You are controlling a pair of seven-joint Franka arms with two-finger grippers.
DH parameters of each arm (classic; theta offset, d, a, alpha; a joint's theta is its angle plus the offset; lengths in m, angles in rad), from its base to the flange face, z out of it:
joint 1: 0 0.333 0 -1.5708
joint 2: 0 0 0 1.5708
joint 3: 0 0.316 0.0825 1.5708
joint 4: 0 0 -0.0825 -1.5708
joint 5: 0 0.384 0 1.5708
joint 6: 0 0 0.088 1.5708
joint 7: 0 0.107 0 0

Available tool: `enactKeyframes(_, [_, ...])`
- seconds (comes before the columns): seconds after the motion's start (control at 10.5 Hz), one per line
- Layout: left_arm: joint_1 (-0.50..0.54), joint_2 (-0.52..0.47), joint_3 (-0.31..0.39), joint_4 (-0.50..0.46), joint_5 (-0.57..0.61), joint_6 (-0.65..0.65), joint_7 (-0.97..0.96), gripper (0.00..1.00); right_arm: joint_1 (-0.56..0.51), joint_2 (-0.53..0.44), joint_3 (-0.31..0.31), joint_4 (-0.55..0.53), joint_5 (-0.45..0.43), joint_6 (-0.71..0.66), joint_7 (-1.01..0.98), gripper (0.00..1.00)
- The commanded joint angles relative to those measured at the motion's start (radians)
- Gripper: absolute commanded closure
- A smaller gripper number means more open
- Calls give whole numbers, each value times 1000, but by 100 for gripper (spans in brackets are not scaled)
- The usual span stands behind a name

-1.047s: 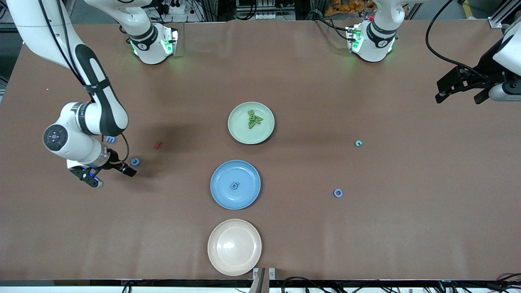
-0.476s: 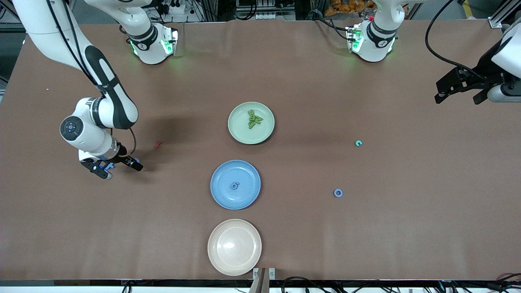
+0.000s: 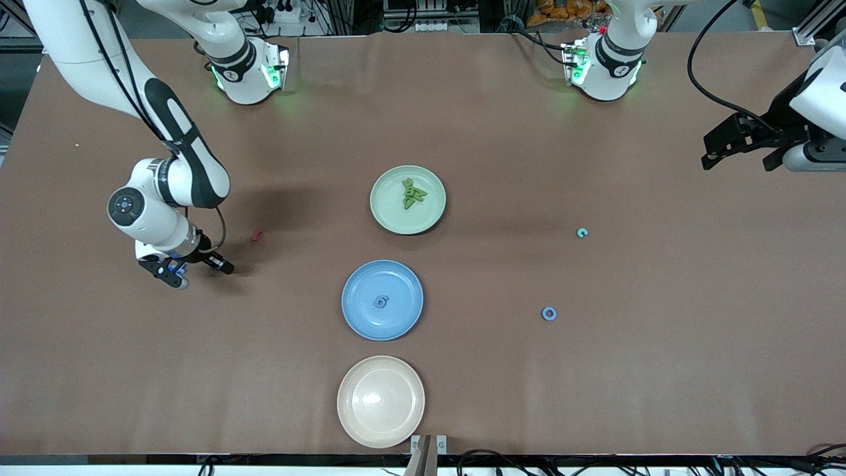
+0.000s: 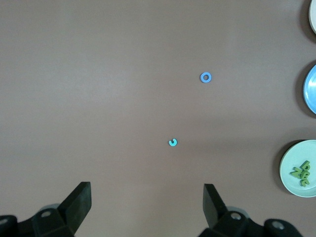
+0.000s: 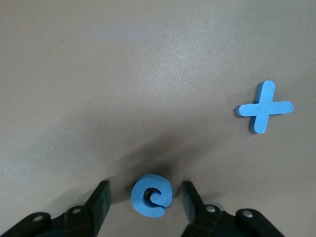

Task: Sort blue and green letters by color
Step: 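Lower the right gripper and grasp the blue e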

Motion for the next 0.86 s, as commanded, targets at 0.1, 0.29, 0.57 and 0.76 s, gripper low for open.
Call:
enactKeyframes(0.1, [-3, -6, 0, -6, 6, -8, 24, 0, -20, 3, 14, -26, -25, 33, 6, 89])
enactKeyframes(0.29, [-3, -4, 0, -4, 3, -8, 19, 0, -26, 1, 14, -25, -25, 25, 5, 100])
enactKeyframes(0.57, [-4, -4, 0, -1, 3, -8, 19, 0, -14, -58, 15, 54, -25, -135, 8, 100])
enactKeyframes(0.76, [-12, -4, -8, 0, 2, -8, 7, 0, 47, -82, 15, 153, -22, -278, 12, 100])
